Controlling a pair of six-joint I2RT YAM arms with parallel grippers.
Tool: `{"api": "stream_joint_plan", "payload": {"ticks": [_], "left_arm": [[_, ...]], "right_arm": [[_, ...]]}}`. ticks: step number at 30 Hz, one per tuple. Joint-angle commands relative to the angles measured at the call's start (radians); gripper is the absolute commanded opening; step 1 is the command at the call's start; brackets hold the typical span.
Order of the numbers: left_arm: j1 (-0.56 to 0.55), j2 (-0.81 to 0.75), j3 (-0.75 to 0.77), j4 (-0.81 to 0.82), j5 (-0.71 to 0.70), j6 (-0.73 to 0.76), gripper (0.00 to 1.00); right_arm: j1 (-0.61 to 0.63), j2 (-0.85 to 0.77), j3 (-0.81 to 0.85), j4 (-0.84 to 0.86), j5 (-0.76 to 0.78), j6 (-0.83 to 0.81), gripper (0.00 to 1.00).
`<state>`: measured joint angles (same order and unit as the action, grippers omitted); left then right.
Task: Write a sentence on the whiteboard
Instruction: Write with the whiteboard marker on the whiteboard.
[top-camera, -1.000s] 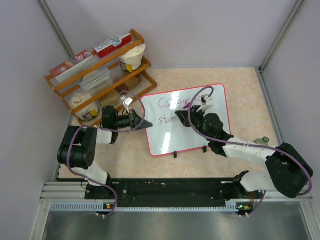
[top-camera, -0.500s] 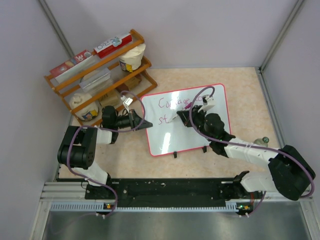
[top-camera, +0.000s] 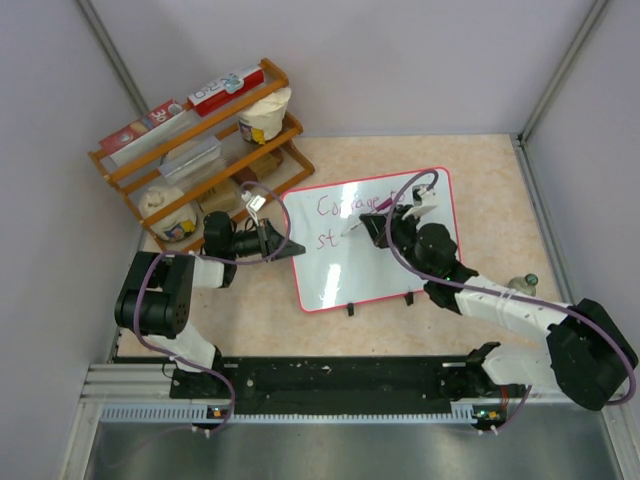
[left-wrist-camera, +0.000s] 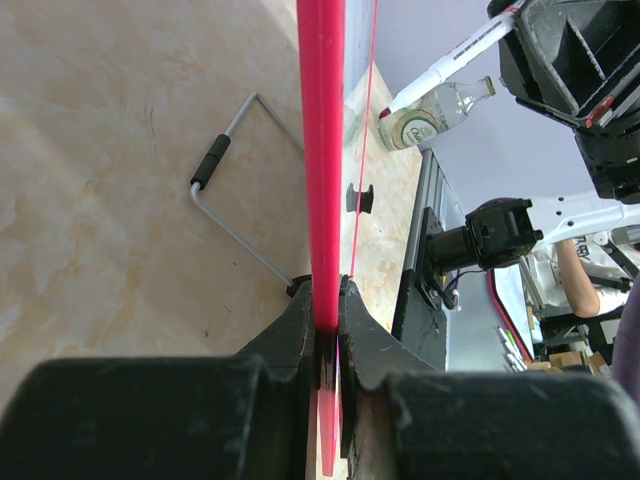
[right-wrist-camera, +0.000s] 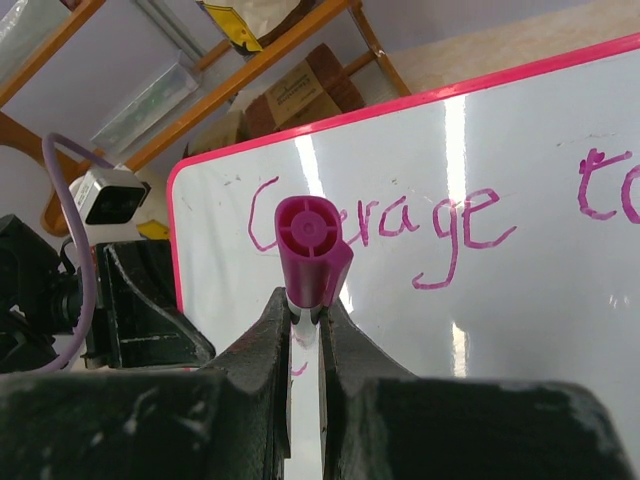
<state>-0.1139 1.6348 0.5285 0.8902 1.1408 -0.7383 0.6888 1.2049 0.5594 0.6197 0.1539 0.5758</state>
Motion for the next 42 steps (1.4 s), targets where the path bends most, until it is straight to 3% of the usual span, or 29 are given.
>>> {"api": "stream_joint_plan", "payload": {"ticks": [1, 24, 42], "left_arm": [[0.0, 0.007, 0.013, 0.044, -0.055, 0.05, 0.0], [0.0, 0.007, 0.013, 0.041, -0.055, 0.053, 0.0], [0.0, 0.005, 0.013, 0.036, -0.056, 0.054, 0.0]], "right_arm": [[-0.021, -0.022, 0.062, 0.009, 0.01, -0.031, 0.0], [-0.041, 0.068, 0.083, 0.005, -0.051, -0.01, 0.0], [-0.041, 0.042, 0.007, -0.025, -0.09, 0.002, 0.0]]}}
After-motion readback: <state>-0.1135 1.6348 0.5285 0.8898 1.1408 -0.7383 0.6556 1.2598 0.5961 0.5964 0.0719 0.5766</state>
